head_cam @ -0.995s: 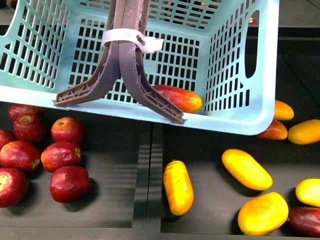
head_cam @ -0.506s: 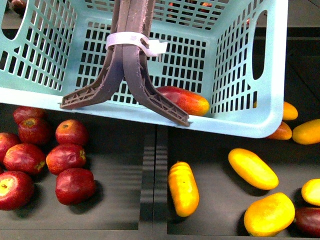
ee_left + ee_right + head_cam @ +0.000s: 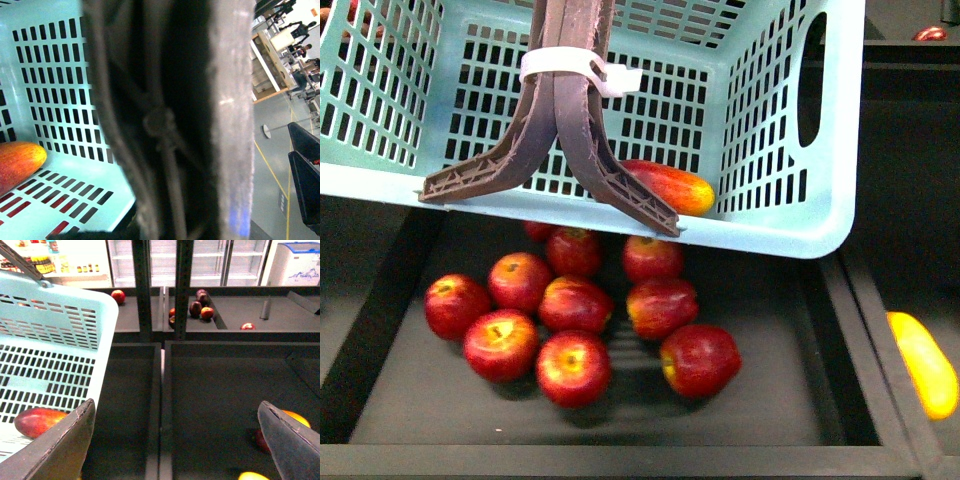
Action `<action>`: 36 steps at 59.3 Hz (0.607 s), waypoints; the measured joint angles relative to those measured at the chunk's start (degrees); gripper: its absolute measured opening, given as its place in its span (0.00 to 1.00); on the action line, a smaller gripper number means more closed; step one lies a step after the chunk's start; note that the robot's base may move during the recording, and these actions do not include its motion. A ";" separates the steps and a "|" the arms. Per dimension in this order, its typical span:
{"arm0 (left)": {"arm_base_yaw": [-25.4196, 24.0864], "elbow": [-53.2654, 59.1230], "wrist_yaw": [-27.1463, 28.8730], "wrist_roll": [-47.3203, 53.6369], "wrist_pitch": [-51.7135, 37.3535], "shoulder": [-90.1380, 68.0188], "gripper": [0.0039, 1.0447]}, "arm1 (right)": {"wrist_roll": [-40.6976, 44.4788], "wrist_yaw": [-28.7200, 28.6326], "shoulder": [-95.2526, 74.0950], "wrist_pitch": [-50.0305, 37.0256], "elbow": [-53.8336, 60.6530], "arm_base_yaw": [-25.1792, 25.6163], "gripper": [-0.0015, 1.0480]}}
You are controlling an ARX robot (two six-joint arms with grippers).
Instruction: Pick mango and avocado into basket
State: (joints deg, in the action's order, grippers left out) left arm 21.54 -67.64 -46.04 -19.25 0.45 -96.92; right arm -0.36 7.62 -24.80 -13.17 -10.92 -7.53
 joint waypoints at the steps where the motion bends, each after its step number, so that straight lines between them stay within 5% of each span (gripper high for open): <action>1: 0.00 0.00 -0.02 -0.04 0.00 0.00 0.11 | 0.00 0.02 0.02 -0.02 -0.02 0.00 0.92; 36: -0.04 0.00 -0.35 -0.07 0.02 -0.28 0.11 | 0.02 -0.15 0.04 -0.02 0.15 0.04 0.92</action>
State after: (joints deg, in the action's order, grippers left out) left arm 21.50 -67.64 -46.39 -19.31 0.47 -97.21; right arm -0.34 7.46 -24.75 -13.19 -10.76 -7.49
